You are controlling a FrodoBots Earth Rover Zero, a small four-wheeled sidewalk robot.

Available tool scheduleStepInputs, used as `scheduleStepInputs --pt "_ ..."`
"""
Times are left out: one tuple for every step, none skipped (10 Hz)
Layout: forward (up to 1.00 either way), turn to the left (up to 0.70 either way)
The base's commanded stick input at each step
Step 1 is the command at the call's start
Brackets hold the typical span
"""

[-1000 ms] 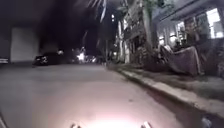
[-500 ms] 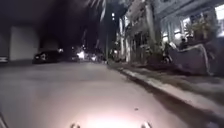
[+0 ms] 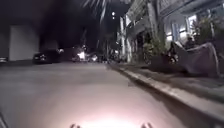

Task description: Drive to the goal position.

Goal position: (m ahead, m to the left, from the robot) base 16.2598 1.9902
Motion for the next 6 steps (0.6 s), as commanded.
scheduleStepInputs --pt "0.70 0.00" --pt "0.70 0.00" --pt "0.70 0.00" --pt "0.70 0.00" --pt "0.70 0.00" --pt "0.70 0.00"
